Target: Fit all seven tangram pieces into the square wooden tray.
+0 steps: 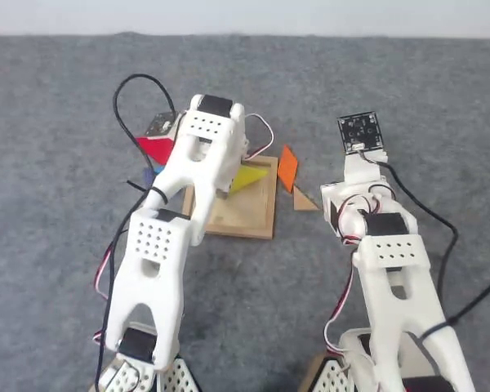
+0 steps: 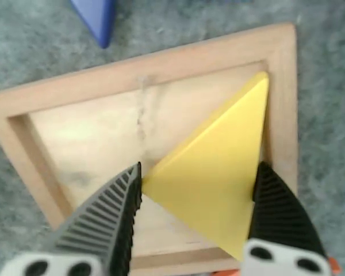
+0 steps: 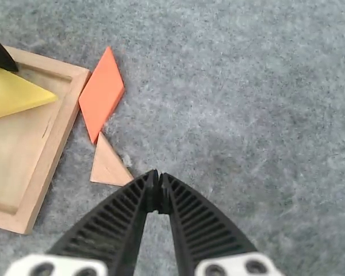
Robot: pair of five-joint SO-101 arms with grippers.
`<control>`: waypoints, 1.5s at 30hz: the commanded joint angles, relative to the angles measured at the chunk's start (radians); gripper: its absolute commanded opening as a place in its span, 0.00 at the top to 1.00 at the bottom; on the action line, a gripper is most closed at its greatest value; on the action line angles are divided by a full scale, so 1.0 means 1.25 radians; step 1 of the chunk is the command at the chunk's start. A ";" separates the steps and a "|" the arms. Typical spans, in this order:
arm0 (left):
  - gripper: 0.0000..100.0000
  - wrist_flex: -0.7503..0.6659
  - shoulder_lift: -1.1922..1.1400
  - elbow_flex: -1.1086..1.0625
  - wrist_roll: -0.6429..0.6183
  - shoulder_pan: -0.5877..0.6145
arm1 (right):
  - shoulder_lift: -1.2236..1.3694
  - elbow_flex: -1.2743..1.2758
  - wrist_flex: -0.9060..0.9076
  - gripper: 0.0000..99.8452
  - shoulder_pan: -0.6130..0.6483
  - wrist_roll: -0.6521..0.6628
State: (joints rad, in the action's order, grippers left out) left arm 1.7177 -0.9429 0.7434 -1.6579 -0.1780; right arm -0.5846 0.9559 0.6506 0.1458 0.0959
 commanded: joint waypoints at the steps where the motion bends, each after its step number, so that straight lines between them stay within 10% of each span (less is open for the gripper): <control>1: 0.75 0.031 0.006 0.039 -0.006 -0.004 | -0.040 -0.012 0.003 0.99 -0.001 -0.004; 12: 0.51 0.032 0.007 0.012 0.026 -0.006 | -0.035 -0.011 -0.001 0.99 -0.001 -0.006; 30: 0.50 0.031 0.457 -0.330 0.265 0.058 | -0.035 -0.010 0.009 0.99 0.039 0.037; 45: 0.63 -0.065 0.748 -0.633 1.061 0.546 | 0.134 -0.147 0.155 0.97 0.436 0.198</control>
State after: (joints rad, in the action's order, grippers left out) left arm 1.6747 -0.0330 -0.0284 -0.4503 0.4511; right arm -0.5002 0.8961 0.8101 0.6061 0.3153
